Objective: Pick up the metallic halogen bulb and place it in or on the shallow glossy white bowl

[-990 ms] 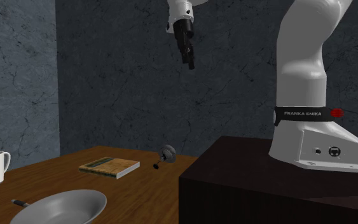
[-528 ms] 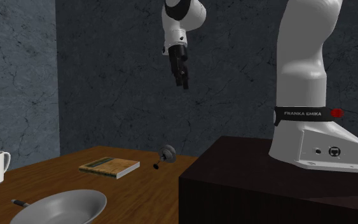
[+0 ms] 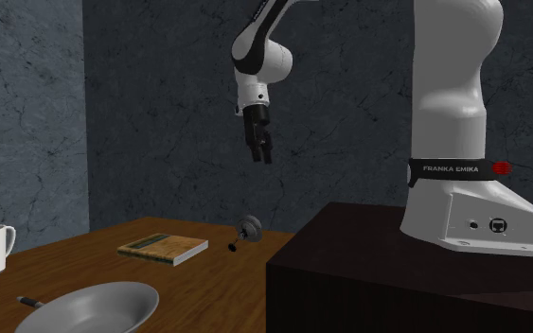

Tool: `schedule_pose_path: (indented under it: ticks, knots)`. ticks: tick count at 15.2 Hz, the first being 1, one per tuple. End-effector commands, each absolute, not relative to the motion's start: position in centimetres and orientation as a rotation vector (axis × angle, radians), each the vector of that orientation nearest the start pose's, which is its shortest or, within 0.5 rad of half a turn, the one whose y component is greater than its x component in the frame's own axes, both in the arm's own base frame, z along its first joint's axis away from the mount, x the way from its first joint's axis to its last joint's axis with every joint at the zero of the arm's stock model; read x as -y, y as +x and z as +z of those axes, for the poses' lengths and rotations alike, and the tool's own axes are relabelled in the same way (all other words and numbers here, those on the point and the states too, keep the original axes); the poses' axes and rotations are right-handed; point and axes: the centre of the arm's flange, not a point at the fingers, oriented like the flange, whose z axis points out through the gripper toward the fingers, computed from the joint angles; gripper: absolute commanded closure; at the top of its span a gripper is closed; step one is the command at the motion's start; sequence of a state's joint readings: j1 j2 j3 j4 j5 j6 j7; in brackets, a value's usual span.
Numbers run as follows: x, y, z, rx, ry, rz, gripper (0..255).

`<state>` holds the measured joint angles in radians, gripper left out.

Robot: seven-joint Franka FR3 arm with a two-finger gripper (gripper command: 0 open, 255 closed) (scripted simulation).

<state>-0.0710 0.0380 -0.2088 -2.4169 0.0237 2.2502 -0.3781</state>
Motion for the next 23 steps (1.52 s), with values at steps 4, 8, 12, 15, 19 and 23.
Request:
schedule_pose_path:
  ticks: [4,8,12,15,19,23]
  knots:
    - [15.5,47.3,21.5,0.108,-3.032,0.301,0]
    - [17.3,49.2,16.7,0.095,-3.016,0.309,0]
    - [18.1,50.1,13.8,0.089,-3.008,0.313,0]
    - [17.9,49.8,12.3,0.089,-3.008,0.313,0]
    - [17.7,49.4,10.4,0.089,-3.008,0.313,0]
    - [17.7,49.4,10.4,0.089,-3.008,0.313,0]
